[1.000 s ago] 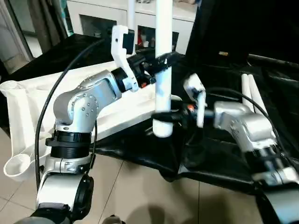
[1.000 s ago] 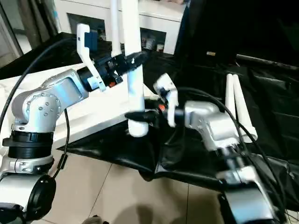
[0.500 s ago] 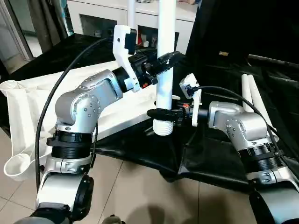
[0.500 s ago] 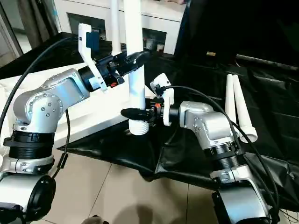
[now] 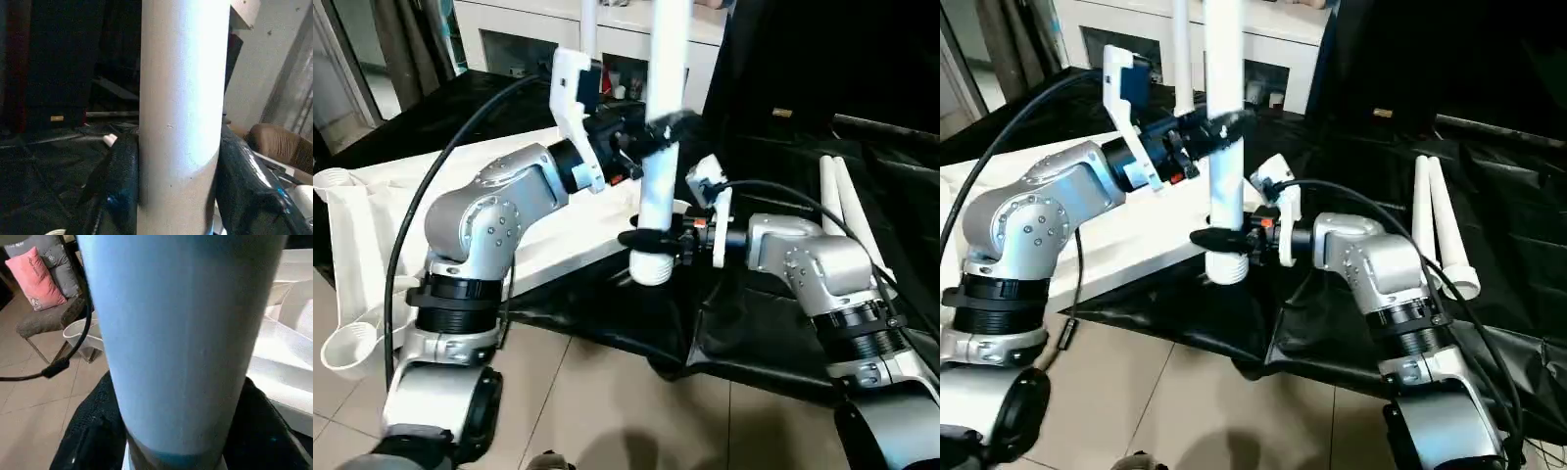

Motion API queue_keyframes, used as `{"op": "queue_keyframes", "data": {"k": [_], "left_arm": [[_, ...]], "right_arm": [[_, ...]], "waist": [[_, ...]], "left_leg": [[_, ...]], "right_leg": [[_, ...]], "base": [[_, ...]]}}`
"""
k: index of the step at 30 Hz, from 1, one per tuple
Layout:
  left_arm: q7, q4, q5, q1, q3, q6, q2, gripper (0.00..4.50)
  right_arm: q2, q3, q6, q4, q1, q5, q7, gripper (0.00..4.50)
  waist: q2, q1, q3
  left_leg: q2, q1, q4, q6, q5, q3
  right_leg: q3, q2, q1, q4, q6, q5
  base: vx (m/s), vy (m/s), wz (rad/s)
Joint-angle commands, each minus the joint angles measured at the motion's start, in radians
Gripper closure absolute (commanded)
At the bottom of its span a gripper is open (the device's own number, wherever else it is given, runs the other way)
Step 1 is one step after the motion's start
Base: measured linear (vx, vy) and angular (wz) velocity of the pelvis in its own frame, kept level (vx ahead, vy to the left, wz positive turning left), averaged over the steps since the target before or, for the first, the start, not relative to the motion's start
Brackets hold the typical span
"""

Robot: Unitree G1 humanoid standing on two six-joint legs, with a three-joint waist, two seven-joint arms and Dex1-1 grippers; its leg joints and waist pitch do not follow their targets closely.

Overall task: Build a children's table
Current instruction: Rotate table base

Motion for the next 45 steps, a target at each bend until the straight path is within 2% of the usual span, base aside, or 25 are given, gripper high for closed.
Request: {"op": "queue_keyframes", "data": {"k": [1,5,12,14,15,16,18,21,22,24,25,30,33,34,35,36,37,38,39,40,41,42,43,44,45], "left_arm": [[-0.017,-0.027,0.002,0.008,-0.005,-0.012,-0.014,1.92],[0.090,-0.019,-0.023,-0.006,0.137,-0.236,-0.138,1.60],[0.137,-0.089,-0.074,-0.002,0.204,-0.256,-0.139,1.57],[0.177,-0.073,0.094,0.040,0.142,-0.289,-0.046,1.57],[0.187,-0.067,0.151,0.056,0.119,-0.307,-0.017,1.57],[0.268,-0.050,0.393,0.172,0.020,-0.308,0.114,1.57],[0.337,-0.076,0.464,0.269,0.021,-0.325,0.131,1.57],[0.378,-0.140,0.475,0.415,0.045,-0.332,0.121,1.57],[0.422,-0.185,0.469,0.516,0.079,-0.367,0.056,1.57],[0.447,-0.213,0.476,0.593,0.091,-0.418,0.010,1.57],[0.484,-0.208,0.476,0.637,0.089,-0.451,-0.034,1.57],[0.519,-0.190,0.492,0.649,0.049,-0.464,-0.037,1.57],[0.515,-0.201,0.528,0.659,0.036,-0.457,-0.037,1.57],[0.516,-0.201,0.541,0.665,0.039,-0.459,-0.043,1.57],[0.517,-0.194,0.552,0.670,0.042,-0.465,-0.042,1.57],[0.520,-0.188,0.558,0.674,0.042,-0.472,-0.041,1.57],[0.521,-0.187,0.560,0.675,0.042,-0.475,-0.039,1.57],[0.529,-0.180,0.567,0.677,0.038,-0.488,-0.028,1.57],[0.533,-0.179,0.564,0.677,0.037,-0.490,-0.025,1.57],[0.536,-0.179,0.563,0.675,0.035,-0.490,-0.021,1.57],[0.537,-0.180,0.565,0.674,0.035,-0.489,-0.022,1.57],[0.537,-0.180,0.565,0.674,0.035,-0.489,-0.022,1.57],[0.537,-0.181,0.569,0.672,0.033,-0.488,-0.020,1.57],[0.529,-0.183,0.581,0.665,0.030,-0.490,-0.020,1.57],[0.527,-0.183,0.583,0.665,0.030,-0.491,-0.020,1.57]], "right_arm": [[0.005,-0.043,-0.032,-0.001,0.013,-0.007,-0.044,2.51],[0.060,-0.108,-0.070,-0.006,0.041,0.003,-0.144,2.53],[0.159,-0.220,-0.164,-0.050,0.101,0.029,-0.328,2.55],[0.155,-0.224,-0.203,-0.064,0.119,-0.020,-0.395,2.55],[0.151,-0.221,-0.210,-0.067,0.123,-0.037,-0.413,2.55],[0.112,-0.196,-0.227,-0.084,0.160,-0.158,-0.523,2.55],[0.089,-0.177,-0.232,-0.115,0.203,-0.216,-0.562,2.55],[0.071,-0.157,-0.220,-0.178,0.273,-0.259,-0.592,2.55],[0.069,-0.133,-0.241,-0.228,0.326,-0.290,-0.608,2.55],[0.070,-0.119,-0.261,-0.260,0.368,-0.308,-0.623,2.55],[0.099,-0.141,-0.285,-0.264,0.405,-0.290,-0.645,2.55],[0.150,-0.169,-0.336,-0.216,0.409,-0.248,-0.663,2.55],[0.172,-0.180,-0.340,-0.224,0.402,-0.235,-0.662,2.55],[0.173,-0.174,-0.343,-0.231,0.403,-0.237,-0.659,2.55],[0.171,-0.164,-0.349,-0.233,0.406,-0.242,-0.653,2.55],[0.171,-0.156,-0.355,-0.235,0.409,-0.243,-0.645,2.55],[0.171,-0.154,-0.356,-0.236,0.409,-0.243,-0.643,2.55],[0.171,-0.147,-0.363,-0.237,0.411,-0.240,-0.636,2.55],[0.172,-0.146,-0.365,-0.237,0.413,-0.237,-0.634,2.55],[0.176,-0.145,-0.365,-0.237,0.415,-0.233,-0.632,2.55],[0.177,-0.145,-0.364,-0.238,0.417,-0.232,-0.630,2.55],[0.177,-0.145,-0.364,-0.238,0.417,-0.232,-0.630,2.55],[0.179,-0.144,-0.364,-0.239,0.418,-0.233,-0.629,2.55],[0.183,-0.142,-0.365,-0.240,0.422,-0.230,-0.629,2.55],[0.184,-0.141,-0.365,-0.240,0.422,-0.230,-0.629,2.55]], "waist": [[0.000,0.000,-0.074],[0.001,0.001,-0.076],[0.002,-0.002,-0.075],[0.004,-0.006,-0.073],[0.022,-0.006,-0.072],[0.010,-0.010,-0.070],[0.008,-0.015,-0.068],[0.017,-0.013,-0.077],[0.010,-0.009,-0.086],[0.001,-0.007,-0.076],[-0.012,-0.008,-0.073],[-0.016,-0.010,-0.055],[-0.006,-0.018,-0.042],[-0.005,-0.024,-0.033],[0.014,-0.040,-0.022],[0.020,-0.048,-0.022],[0.044,-0.045,-0.018],[0.047,-0.005,-0.030],[0.042,-0.004,-0.027],[-0.018,-0.032,-0.029],[-0.002,0.002,-0.027],[-0.018,0.011,-0.033],[-0.009,0.035,-0.042],[0.012,0.032,-0.048],[0.020,0.026,-0.053]], "left_leg": [[0.053,0.017,-0.070,-0.024,-0.121,-0.018],[0.056,0.015,-0.069,-0.030,-0.120,-0.020],[0.054,0.018,-0.073,-0.028,-0.128,-0.019],[0.054,0.022,-0.076,-0.033,-0.147,-0.020],[0.057,0.024,-0.081,-0.044,-0.169,-0.026],[0.056,0.021,-0.086,-0.055,-0.169,-0.029],[0.052,0.023,-0.089,-0.081,-0.162,-0.024],[0.050,0.026,-0.083,-0.074,-0.156,-0.022],[0.055,0.022,-0.077,-0.061,-0.109,-0.023],[0.056,0.013,-0.079,-0.030,-0.114,-0.022],[0.054,0.018,-0.079,-0.013,-0.144,-0.017],[0.054,0.029,-0.092,-0.027,-0.298,-0.023],[0.051,0.060,-0.100,-0.057,-0.490,-0.032],[0.051,0.083,-0.100,-0.063,-0.575,-0.036],[0.054,0.129,-0.093,-0.067,-0.705,-0.042],[0.066,0.141,-0.100,-0.065,-0.768,-0.046],[0.123,0.063,-0.201,-0.070,-0.927,-0.048],[0.100,0.037,-0.219,-0.068,-0.987,-0.010],[0.105,0.066,-0.226,-0.054,-0.976,-0.006],[0.065,0.132,-0.141,-0.057,-0.851,-0.016],[0.022,0.078,-0.017,-0.020,-0.476,-0.005],[0.029,0.042,0.004,0.020,-0.315,-0.012],[0.032,0.019,-0.009,0.043,-0.162,-0.018],[0.031,0.023,-0.057,0.038,-0.119,-0.014],[0.033,0.037,-0.076,0.032,-0.127,-0.013]], "right_leg": [[0.066,-0.104,0.057,-0.074,-0.120,-0.169],[0.066,-0.107,0.059,-0.074,-0.132,-0.147],[0.064,-0.104,0.055,-0.072,-0.131,-0.153],[0.065,-0.100,0.052,-0.075,-0.102,-0.184],[0.065,-0.098,0.049,-0.082,-0.072,-0.204],[0.066,-0.093,0.053,-0.081,-0.031,-0.213],[0.068,-0.092,0.052,-0.079,0.032,-0.228],[0.069,-0.093,0.050,-0.079,-0.019,-0.178],[0.069,-0.095,0.057,-0.061,-0.062,-0.071],[0.066,-0.098,0.057,-0.066,-0.098,-0.039],[0.067,-0.096,0.052,-0.076,-0.101,-0.090],[0.065,-0.101,0.037,-0.110,-0.021,-0.401],[0.053,-0.102,0.032,-0.137,0.041,-0.641],[0.038,-0.101,0.031,-0.162,0.055,-0.736],[-0.011,-0.081,0.028,-0.198,0.062,-0.791],[-0.036,-0.069,0.042,-0.197,0.056,-0.754],[-0.043,-0.036,0.135,-0.019,0.016,-0.517],[-0.037,-0.013,0.151,0.079,-0.004,-0.269],[-0.007,-0.020,0.129,0.086,-0.010,-0.300],[0.059,-0.089,0.087,-0.062,-0.022,-0.595],[0.108,-0.200,0.124,-0.181,-0.022,-0.913],[0.134,-0.216,0.160,-0.183,-0.020,-0.910],[0.119,-0.189,0.184,-0.173,-0.040,-0.787],[0.073,-0.120,0.182,-0.148,-0.054,-0.603],[0.054,-0.089,0.176,-0.137,-0.055,-0.515]], "base": [[0.000,0.000,0.00],[0.000,0.000,0.00],[0.000,0.000,0.00],[0.000,0.000,0.00],[0.000,0.000,0.00],[0.000,0.000,0.00],[0.000,0.000,0.00],[0.000,0.000,0.00],[0.000,0.000,0.00],[0.000,0.000,0.00],[0.000,0.000,0.00],[0.000,0.000,0.00],[0.000,0.000,0.00],[0.000,0.000,0.00],[0.000,0.000,0.00],[0.000,0.000,0.00],[-0.040,0.049,-0.19],[-0.040,0.049,-0.19],[0.000,0.000,0.00],[0.101,-0.078,-0.12],[0.101,-0.078,-0.12],[0.125,-0.054,-0.21],[0.120,-0.012,-0.06],[0.120,-0.012,-0.06],[0.115,0.001,0.03]]}}
